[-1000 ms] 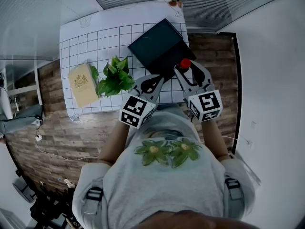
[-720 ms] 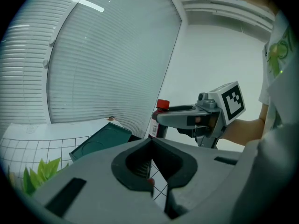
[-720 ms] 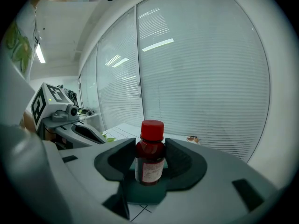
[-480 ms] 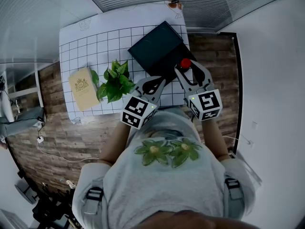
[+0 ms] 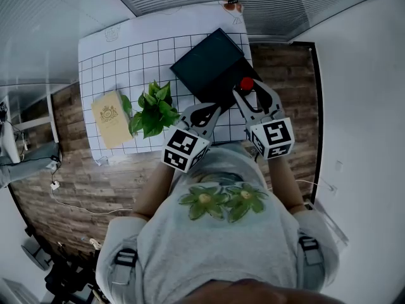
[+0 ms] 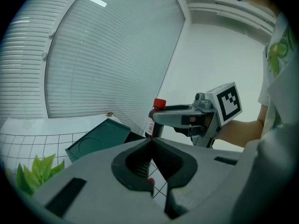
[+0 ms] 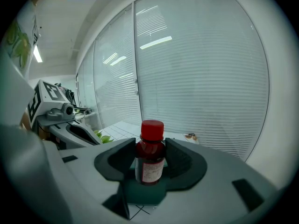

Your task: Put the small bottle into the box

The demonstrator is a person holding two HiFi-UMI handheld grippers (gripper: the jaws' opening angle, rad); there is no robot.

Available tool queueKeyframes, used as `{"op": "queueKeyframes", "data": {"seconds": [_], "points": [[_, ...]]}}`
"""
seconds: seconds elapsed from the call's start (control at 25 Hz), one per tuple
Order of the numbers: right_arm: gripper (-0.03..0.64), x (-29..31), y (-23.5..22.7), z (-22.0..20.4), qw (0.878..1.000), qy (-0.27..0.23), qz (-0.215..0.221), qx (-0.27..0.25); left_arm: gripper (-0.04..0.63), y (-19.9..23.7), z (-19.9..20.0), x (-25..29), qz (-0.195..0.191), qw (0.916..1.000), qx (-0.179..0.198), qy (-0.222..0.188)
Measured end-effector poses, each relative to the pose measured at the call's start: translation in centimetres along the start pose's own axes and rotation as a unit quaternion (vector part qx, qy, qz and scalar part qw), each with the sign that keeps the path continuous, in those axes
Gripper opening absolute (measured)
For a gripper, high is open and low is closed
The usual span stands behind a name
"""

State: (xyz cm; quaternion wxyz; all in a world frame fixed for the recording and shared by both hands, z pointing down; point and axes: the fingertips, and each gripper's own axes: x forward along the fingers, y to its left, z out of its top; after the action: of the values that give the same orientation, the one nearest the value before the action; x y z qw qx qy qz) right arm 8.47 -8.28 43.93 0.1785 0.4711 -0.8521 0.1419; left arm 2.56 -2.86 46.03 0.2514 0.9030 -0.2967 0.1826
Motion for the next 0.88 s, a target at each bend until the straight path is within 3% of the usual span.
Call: {"op": "queueKeyframes", "data": {"seconds": [0.88], "points": [[0.199,1.0,-0.5,-2.0,1.0,0.025,0.0,0.002,0.008,0.4,-0.3,-0.2,0.011,0.9999,-0.012,0.001]]}}
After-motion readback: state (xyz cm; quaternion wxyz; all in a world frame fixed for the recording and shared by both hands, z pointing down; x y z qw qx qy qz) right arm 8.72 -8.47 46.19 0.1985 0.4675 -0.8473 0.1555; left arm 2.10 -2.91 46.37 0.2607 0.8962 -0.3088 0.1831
